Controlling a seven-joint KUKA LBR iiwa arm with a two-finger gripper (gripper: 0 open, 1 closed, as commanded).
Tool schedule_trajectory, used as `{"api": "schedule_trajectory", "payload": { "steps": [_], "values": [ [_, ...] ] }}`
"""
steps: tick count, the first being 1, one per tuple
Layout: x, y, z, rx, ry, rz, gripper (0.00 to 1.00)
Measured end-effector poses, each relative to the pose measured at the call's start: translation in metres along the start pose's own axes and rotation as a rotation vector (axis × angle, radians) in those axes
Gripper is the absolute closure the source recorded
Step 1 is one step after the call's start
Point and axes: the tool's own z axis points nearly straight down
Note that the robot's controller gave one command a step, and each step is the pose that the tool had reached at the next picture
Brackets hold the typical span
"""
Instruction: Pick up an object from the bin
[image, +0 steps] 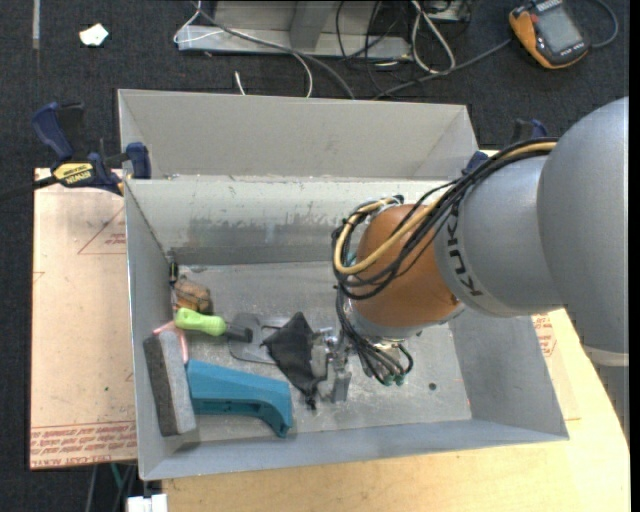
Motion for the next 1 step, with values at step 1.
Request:
{"api": "schedule_trajectory", "payload": {
  "steps": [1],
  "values": [
    [-0.0001,-0.0089,-0.0577,0.0,0.005,0.035,1.0]
  ]
}}
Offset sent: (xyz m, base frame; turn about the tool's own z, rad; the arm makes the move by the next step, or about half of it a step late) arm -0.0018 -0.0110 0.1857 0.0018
